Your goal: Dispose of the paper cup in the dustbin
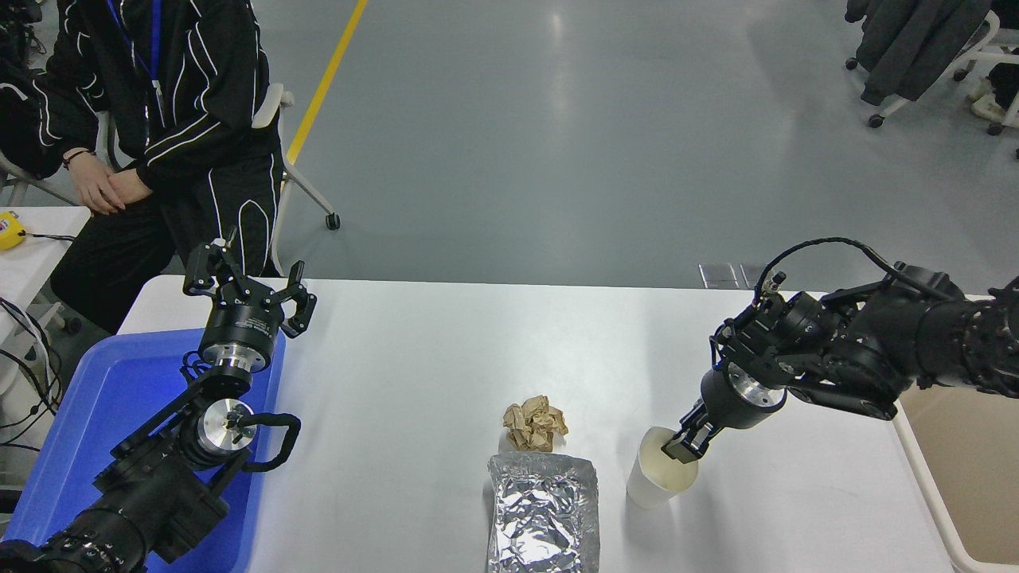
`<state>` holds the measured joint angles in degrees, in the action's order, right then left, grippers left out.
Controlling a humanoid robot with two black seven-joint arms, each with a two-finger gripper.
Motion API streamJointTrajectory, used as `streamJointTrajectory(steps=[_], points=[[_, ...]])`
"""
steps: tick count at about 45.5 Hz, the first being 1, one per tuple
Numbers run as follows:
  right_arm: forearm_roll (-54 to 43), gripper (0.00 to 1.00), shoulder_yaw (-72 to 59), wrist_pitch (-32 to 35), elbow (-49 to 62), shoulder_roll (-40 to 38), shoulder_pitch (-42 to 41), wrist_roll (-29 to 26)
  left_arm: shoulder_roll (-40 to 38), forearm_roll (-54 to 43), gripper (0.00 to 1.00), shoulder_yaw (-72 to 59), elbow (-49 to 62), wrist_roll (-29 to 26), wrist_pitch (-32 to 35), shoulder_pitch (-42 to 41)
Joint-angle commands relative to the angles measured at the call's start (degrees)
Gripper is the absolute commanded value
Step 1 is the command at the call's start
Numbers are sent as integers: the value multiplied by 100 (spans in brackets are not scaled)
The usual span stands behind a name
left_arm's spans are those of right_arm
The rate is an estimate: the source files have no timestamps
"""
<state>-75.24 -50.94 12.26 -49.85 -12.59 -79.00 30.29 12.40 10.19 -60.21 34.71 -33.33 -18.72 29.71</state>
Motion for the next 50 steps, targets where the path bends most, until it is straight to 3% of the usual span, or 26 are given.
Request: streamJointTrajectory(steps=[1, 15, 25, 35, 50], points=[[9, 0, -57, -30, 54, -15, 60, 257, -1, 0, 100, 0, 0, -6, 0, 0], [53, 0, 40, -30, 300, -33, 25, 574, -1, 0, 100, 0, 0, 2, 0, 0], [333, 0, 443, -39, 318, -252, -651, 715, -1, 0, 100, 0, 0, 2, 0, 0], [1422, 0, 1068, 13, 1011, -586, -1214, 733, -1, 0, 100, 0, 0, -6, 0, 0], [3497, 0, 1200, 22, 2927, -507, -784, 724, -1, 0, 100, 0, 0, 2, 0, 0]])
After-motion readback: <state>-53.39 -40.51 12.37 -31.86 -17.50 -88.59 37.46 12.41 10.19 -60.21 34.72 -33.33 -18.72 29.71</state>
